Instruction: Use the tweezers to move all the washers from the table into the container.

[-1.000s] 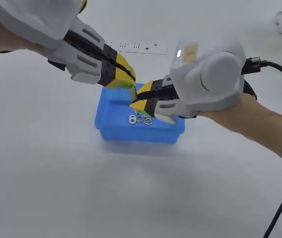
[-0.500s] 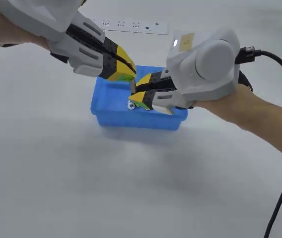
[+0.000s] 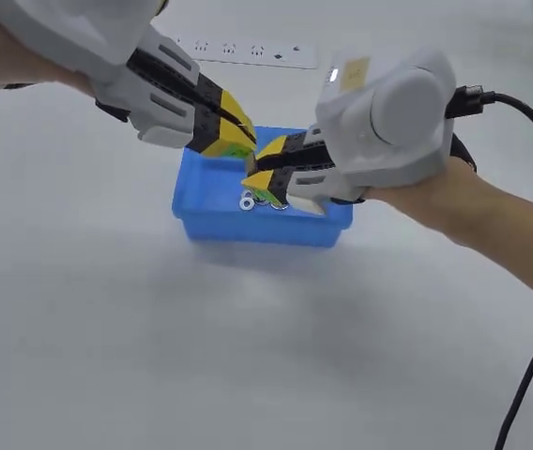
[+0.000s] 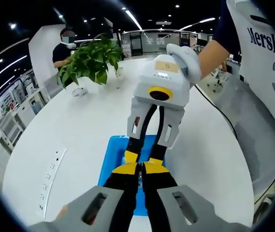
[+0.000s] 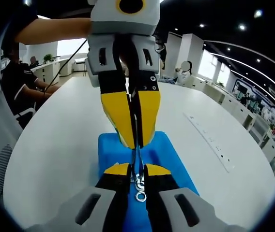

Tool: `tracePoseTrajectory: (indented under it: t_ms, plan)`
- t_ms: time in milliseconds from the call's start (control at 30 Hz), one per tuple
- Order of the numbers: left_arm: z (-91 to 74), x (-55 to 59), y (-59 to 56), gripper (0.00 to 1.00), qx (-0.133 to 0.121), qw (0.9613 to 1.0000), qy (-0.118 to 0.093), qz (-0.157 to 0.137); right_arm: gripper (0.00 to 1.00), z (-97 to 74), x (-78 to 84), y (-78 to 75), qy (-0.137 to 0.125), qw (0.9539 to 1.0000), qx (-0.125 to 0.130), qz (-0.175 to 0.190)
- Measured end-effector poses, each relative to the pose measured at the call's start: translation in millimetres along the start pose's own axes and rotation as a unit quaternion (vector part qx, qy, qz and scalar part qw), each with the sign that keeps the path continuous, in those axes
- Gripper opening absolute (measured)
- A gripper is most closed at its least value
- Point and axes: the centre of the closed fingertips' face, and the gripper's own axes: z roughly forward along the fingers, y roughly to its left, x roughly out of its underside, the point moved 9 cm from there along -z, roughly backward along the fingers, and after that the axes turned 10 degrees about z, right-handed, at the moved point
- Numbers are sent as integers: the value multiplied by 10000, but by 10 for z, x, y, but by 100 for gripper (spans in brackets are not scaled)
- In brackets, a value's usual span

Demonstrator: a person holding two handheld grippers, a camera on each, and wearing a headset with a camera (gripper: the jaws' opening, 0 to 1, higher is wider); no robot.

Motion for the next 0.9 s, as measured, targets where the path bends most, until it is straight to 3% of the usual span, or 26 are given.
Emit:
tracePoseTrajectory:
  t_ms: [267,500,900]
  plan:
    - [-133,-141,-15,6,-131,9999,-39,104,11,-126,-144,26,-85,9998,68,-149]
    - [-357,-360,-91,6,-347,9990,-98,249,11,-318,-357,127,-295,9989,187,-311]
    - [-640,-616,-447,6,-553,9977,-73,385,8,-691,-529,463,-320,9973,186,-630]
